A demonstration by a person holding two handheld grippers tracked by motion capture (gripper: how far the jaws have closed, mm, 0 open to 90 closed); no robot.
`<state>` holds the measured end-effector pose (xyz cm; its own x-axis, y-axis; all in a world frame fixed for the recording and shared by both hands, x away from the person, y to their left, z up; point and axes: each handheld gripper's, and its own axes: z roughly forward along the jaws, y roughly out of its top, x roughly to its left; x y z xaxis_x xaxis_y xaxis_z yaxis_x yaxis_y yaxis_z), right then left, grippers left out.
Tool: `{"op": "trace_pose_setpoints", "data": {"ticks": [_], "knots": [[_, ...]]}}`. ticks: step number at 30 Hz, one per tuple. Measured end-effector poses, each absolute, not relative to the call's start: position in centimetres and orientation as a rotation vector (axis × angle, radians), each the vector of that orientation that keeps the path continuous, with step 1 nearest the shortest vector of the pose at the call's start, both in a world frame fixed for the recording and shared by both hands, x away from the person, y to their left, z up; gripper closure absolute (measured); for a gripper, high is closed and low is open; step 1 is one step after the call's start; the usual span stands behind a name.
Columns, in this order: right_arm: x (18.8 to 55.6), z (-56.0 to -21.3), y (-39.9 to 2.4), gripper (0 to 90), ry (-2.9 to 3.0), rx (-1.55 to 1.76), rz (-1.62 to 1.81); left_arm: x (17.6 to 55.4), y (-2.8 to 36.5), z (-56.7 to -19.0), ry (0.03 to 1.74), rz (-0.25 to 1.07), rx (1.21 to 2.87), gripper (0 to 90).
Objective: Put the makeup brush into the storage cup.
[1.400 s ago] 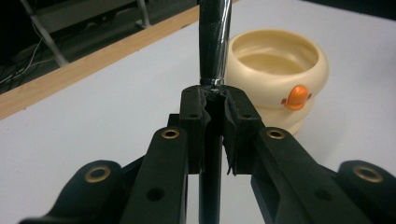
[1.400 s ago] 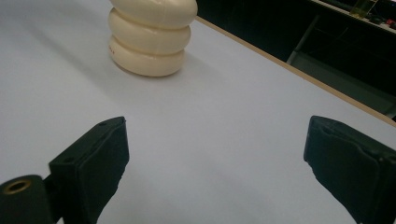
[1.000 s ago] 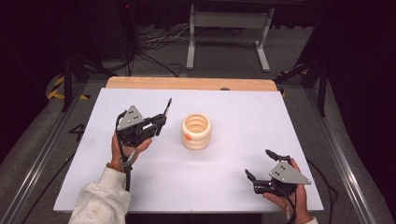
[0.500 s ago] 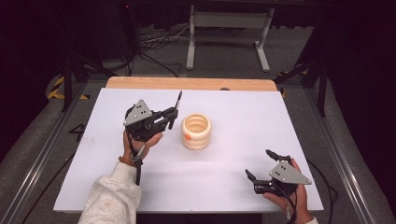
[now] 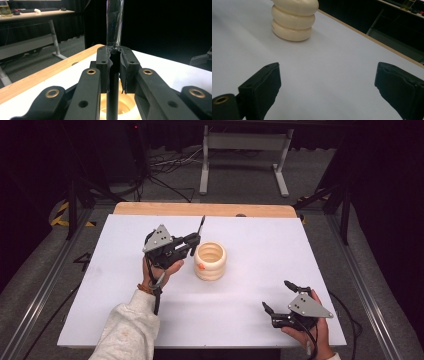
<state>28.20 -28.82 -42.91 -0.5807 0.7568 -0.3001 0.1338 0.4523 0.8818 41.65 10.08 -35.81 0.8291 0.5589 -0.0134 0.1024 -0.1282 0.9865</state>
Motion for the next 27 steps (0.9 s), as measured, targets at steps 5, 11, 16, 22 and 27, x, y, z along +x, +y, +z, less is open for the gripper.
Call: {"op": "trace_pose_setpoints", "data": {"ticks": [5,11,16,22,27], "knots": [[28.2,-42.9,-28.7,7.8,2.002,0.74,1.127,42.4,9.3,-35.6,0.501,0.411,1.669,79.4],[28.2,-42.9,-28.8,7.8,1.999,0.739,1.127,43.0,8.4,-35.6,0.481,0.407,1.674,79.4],[28.2,-42.9,-28.8,7.9,2.001,0.734,1.128,43.5,7.7,-35.9,0.476,0.385,1.67,79.4],[28.2,-42.9,-28.9,7.9,2.003,0.734,1.126,43.7,6.9,-36.2,0.467,0.387,1.678,79.3],[28.2,-42.9,-28.8,7.9,2.003,0.733,1.126,44.1,6.4,-36.6,0.469,0.374,1.676,79.3]]}}
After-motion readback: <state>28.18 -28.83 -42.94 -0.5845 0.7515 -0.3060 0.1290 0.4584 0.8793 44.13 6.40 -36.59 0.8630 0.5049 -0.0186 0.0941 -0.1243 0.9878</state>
